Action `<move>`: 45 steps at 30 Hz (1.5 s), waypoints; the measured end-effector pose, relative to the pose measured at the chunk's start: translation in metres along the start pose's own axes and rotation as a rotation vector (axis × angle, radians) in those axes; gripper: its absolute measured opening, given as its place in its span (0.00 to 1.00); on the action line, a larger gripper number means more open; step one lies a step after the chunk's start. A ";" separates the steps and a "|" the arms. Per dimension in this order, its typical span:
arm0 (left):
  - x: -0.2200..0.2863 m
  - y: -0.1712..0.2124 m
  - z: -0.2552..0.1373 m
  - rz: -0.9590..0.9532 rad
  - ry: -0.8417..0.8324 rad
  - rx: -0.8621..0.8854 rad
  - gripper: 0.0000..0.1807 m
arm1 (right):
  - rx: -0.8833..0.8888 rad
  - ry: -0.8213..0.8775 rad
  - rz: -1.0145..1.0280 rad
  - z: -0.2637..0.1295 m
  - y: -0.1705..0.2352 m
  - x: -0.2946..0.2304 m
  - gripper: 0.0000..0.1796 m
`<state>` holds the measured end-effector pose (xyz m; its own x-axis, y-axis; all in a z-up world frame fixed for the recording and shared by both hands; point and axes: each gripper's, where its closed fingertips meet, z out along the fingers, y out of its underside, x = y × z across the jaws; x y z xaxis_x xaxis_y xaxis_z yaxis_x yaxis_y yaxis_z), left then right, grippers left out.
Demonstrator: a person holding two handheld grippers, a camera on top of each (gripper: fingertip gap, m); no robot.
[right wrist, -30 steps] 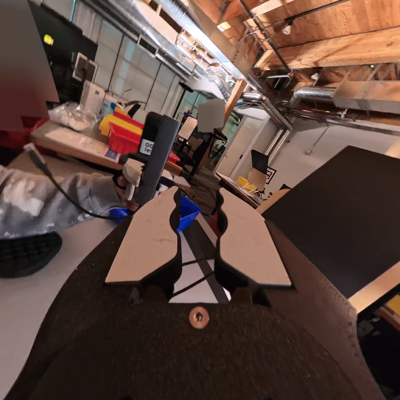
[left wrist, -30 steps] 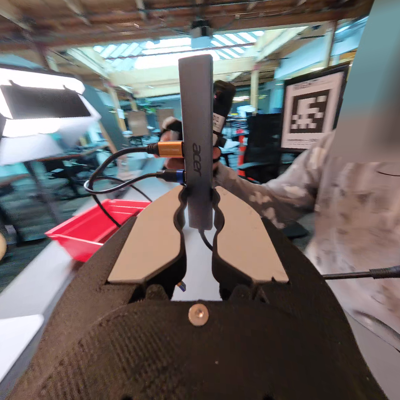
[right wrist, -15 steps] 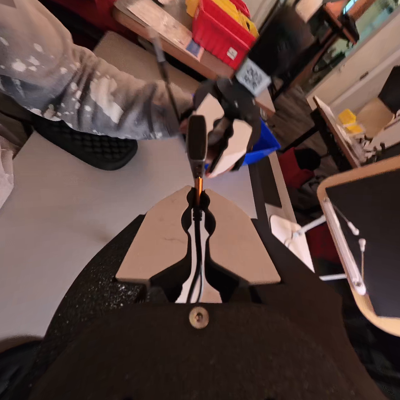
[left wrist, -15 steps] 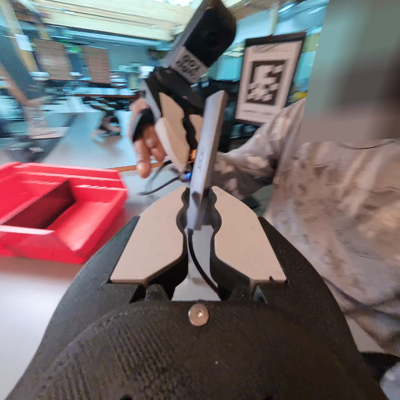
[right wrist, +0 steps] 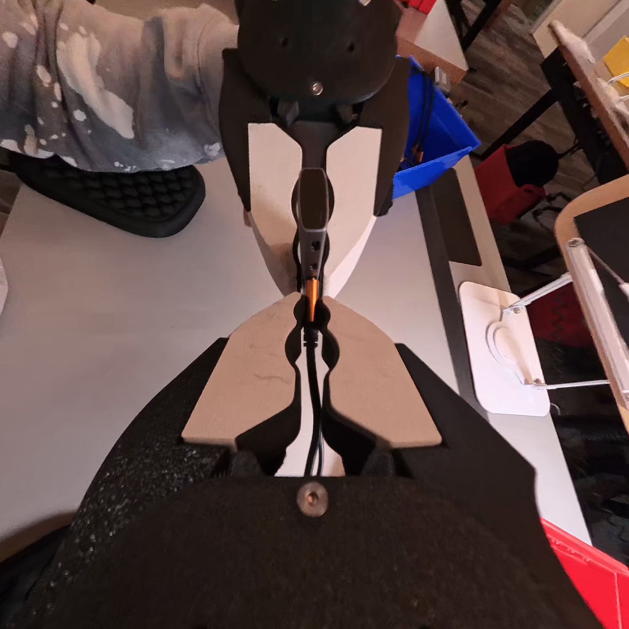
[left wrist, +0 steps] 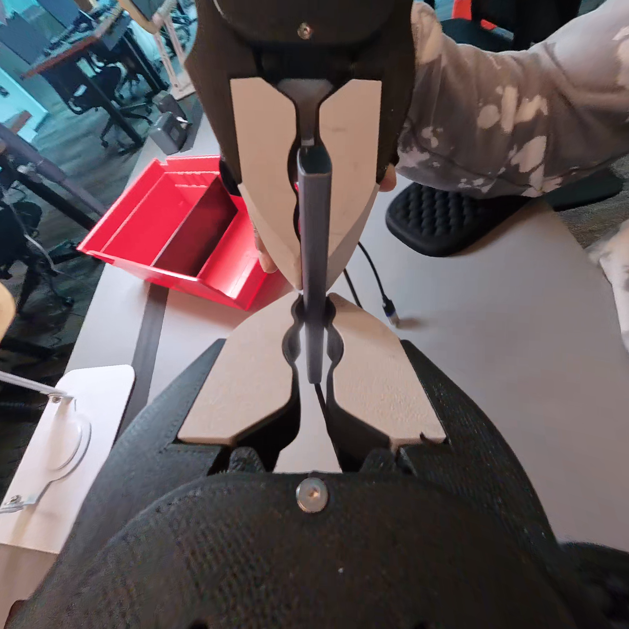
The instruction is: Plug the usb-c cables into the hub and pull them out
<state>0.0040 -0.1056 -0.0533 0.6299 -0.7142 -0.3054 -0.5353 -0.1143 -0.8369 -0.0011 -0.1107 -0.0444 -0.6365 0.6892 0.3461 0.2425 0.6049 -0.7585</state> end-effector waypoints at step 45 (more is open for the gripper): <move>-0.048 -0.042 -0.114 -0.184 -0.107 0.503 0.06 | 0.341 0.127 0.147 -0.062 0.001 0.056 0.04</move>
<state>-0.0681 -0.1450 0.0480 0.7556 -0.6362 -0.1559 -0.0921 0.1325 -0.9869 0.0085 -0.0468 0.0085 -0.5124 0.8154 0.2694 0.0532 0.3432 -0.9377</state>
